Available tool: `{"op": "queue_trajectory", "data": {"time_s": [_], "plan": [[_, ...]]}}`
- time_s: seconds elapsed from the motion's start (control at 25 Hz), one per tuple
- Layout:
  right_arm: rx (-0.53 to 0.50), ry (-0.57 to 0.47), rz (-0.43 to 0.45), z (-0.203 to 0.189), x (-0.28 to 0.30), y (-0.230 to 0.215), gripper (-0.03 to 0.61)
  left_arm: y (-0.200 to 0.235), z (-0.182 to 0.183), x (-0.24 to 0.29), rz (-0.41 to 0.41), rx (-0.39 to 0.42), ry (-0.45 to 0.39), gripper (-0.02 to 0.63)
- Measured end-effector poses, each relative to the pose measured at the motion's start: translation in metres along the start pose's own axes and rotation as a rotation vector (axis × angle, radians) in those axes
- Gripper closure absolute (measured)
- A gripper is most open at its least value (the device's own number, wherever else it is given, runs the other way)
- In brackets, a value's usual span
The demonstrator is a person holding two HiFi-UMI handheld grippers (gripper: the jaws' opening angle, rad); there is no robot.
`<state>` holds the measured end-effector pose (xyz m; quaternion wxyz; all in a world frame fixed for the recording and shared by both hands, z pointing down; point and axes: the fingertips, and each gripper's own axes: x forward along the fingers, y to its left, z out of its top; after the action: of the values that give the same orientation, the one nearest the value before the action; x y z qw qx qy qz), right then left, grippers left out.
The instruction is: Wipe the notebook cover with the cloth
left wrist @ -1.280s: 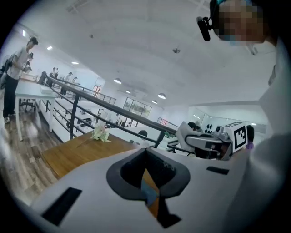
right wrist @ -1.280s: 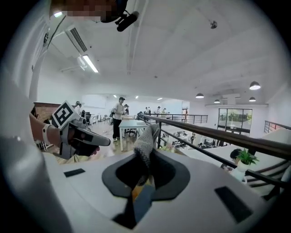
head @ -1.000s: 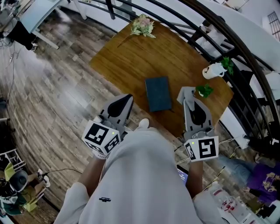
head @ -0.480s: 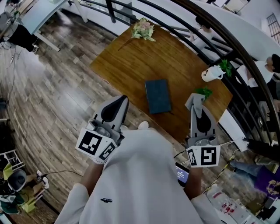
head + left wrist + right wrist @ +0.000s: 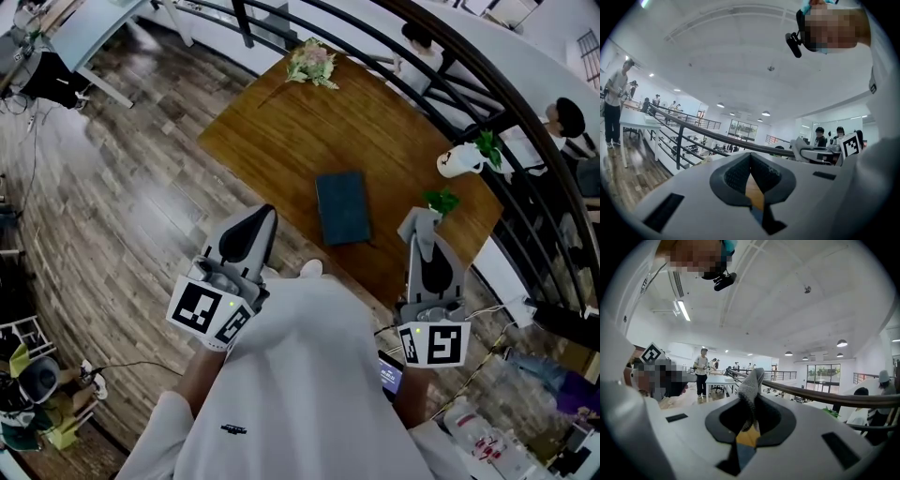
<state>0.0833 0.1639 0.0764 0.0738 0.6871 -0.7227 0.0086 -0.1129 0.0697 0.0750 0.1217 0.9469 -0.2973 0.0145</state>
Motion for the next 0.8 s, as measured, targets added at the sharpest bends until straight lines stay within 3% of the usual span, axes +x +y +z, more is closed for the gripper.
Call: {"op": "queue_trajectory", "data": {"time_s": [0.8], "plan": [[0.021,0.001,0.028,-0.002,0.003,0.01,0.541,0.001,0.005,0.001,0.0,0.003,-0.011,0.595]]}}
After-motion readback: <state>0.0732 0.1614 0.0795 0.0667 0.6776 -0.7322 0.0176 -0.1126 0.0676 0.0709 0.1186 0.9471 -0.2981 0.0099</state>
